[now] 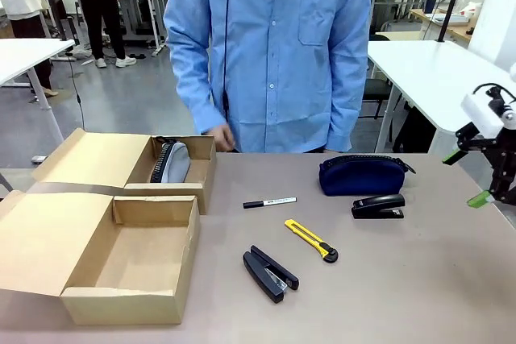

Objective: Place items inside the box.
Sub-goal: Pick up a Pencil pouch or Stapler and place it inside the Mailer Box closest to the robot.

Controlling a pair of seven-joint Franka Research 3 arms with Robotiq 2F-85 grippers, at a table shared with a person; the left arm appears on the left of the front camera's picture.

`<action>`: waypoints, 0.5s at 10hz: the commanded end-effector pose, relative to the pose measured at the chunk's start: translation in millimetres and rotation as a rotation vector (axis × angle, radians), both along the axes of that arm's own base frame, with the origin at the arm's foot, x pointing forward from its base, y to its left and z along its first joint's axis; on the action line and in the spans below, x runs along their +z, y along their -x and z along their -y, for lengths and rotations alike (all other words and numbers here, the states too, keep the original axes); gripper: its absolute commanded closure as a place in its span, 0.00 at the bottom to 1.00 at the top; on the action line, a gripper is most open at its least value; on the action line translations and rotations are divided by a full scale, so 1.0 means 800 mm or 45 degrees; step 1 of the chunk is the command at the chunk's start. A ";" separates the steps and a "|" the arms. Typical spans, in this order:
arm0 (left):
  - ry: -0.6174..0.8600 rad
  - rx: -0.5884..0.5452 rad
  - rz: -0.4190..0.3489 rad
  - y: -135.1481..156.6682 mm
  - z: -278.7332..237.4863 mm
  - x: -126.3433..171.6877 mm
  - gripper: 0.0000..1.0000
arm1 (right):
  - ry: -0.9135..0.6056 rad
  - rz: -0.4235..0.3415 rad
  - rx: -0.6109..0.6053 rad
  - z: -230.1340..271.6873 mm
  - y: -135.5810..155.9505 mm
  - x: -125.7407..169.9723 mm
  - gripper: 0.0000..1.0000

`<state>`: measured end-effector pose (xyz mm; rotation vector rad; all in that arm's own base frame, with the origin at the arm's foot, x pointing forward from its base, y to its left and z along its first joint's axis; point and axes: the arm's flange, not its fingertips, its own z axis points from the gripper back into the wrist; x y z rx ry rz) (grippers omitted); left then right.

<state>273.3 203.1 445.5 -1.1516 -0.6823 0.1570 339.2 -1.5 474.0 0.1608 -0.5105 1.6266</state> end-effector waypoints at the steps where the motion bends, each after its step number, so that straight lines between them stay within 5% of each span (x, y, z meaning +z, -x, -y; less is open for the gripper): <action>1: 0.012 0.000 0.042 0.000 0.000 0.002 0.00 | -0.056 -0.018 -0.003 -0.001 0.006 0.003 0.00; 5: 0.012 0.000 0.042 0.000 0.000 0.002 0.00 | 0.220 -0.083 -0.078 -0.062 -0.041 -0.038 0.00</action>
